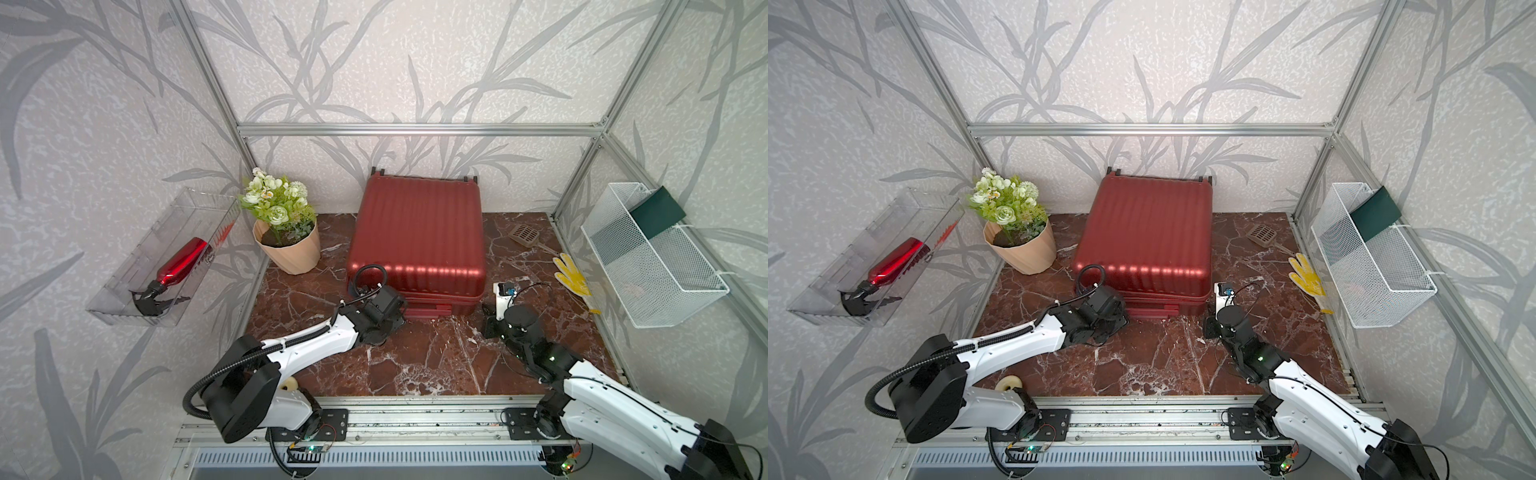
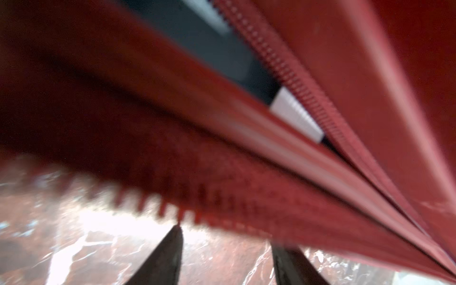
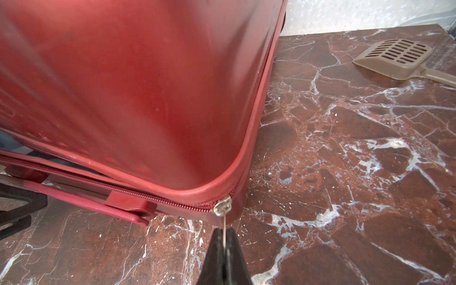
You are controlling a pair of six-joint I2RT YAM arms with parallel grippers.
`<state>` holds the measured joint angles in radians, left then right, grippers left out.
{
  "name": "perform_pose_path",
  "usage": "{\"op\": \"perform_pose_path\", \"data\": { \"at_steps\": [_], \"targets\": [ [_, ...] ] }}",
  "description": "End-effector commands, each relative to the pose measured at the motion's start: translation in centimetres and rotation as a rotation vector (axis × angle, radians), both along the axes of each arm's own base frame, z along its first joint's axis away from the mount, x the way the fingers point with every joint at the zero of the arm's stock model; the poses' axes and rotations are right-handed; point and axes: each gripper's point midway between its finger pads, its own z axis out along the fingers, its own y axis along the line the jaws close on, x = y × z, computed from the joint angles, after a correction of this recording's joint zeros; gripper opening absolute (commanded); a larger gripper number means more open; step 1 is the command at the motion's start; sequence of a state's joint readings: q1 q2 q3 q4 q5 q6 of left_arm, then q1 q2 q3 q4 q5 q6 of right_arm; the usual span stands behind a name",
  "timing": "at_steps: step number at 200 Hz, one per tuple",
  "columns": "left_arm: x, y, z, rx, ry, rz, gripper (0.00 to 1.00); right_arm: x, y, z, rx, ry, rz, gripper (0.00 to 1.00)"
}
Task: Open the suitcase zippers
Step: Unzip the zipper on the suitcase.
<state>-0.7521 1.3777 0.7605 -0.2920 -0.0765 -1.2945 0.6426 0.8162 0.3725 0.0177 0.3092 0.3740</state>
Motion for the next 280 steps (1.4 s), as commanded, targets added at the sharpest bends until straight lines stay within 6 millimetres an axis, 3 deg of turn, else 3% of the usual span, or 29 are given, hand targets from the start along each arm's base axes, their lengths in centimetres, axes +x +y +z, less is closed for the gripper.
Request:
{"op": "perform_pose_path", "data": {
  "at_steps": [1,33,83,138,178,205,241,280],
  "targets": [
    [4.3,-1.9,4.2,-0.169,-0.192,0.09,0.5,-0.2,-1.1,-0.2,-0.025,-0.005,-0.04,0.0],
    [4.4,-1.8,6.3,-0.172,-0.236,0.083,0.48,-0.1,-1.0,-0.3,-0.023,0.0,-0.041,0.0],
    [4.5,-1.8,6.7,-0.188,-0.252,0.087,0.45,-0.1,-0.9,-0.4,-0.019,0.004,-0.039,0.0],
    [4.5,-2.9,9.1,-0.271,-0.29,0.055,0.36,-0.2,-1.2,-0.5,-0.027,0.006,-0.049,0.0],
    [4.0,-2.4,8.9,-0.287,-0.273,0.079,0.35,-0.2,-1.2,-0.7,-0.028,0.008,-0.053,0.0],
    [3.9,-1.9,7.0,-0.255,-0.229,0.116,0.37,-0.2,-1.3,-0.7,-0.023,0.009,-0.059,0.0],
    [3.8,-2.7,4.7,-0.261,-0.158,0.121,0.36,-0.2,-1.4,-0.6,-0.025,0.007,-0.064,0.0],
    [3.3,-2.1,5.8,-0.225,-0.173,0.114,0.35,-0.3,-1.6,-0.8,-0.032,0.01,-0.069,0.0]
  ]
}}
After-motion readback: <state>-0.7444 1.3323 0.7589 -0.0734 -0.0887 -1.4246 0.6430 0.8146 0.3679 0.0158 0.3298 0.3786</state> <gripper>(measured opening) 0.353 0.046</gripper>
